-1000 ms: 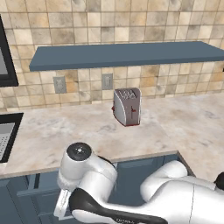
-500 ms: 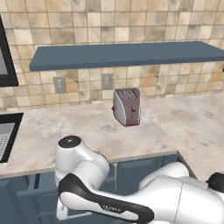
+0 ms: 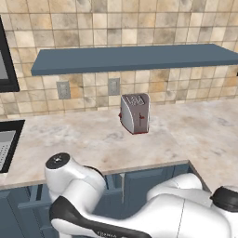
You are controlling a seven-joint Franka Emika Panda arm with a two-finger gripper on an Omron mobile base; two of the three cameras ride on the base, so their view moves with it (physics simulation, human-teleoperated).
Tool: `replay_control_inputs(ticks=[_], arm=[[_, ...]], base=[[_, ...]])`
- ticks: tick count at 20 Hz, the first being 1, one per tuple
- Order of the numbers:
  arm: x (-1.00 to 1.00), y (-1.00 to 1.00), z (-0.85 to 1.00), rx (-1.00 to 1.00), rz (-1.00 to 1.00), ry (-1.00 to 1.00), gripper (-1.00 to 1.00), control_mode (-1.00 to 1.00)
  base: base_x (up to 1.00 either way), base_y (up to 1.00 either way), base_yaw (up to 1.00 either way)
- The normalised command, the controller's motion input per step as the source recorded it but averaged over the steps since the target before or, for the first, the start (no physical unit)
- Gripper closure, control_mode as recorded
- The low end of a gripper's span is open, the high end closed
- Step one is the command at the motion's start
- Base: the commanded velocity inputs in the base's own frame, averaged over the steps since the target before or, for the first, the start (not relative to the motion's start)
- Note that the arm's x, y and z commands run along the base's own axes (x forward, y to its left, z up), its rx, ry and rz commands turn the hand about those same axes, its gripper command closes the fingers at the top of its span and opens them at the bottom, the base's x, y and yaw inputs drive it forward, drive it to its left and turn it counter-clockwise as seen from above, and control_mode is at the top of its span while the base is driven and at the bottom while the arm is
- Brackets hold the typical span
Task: Take the tongs from the drawer on the left and place them on the dining counter next to the tray containing the kebab skewer.
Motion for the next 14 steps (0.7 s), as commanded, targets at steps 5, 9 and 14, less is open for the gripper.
replay_control_inputs(ticks=[5,9,14], arm=[[-0.01,0.0,-0.41,0.0,0.03,-0.14,-1.0,-1.0],[0.0,0.0,-0.33,0.0,0.0,-0.16,-1.0,-1.0],[0.04,0.0,-0.05,0.03,0.0,-0.11,-1.0,-1.0]], base=[[0.0,0.0,0.0],[0.0,0.0,0.0],[0.0,0.0,0.0]])
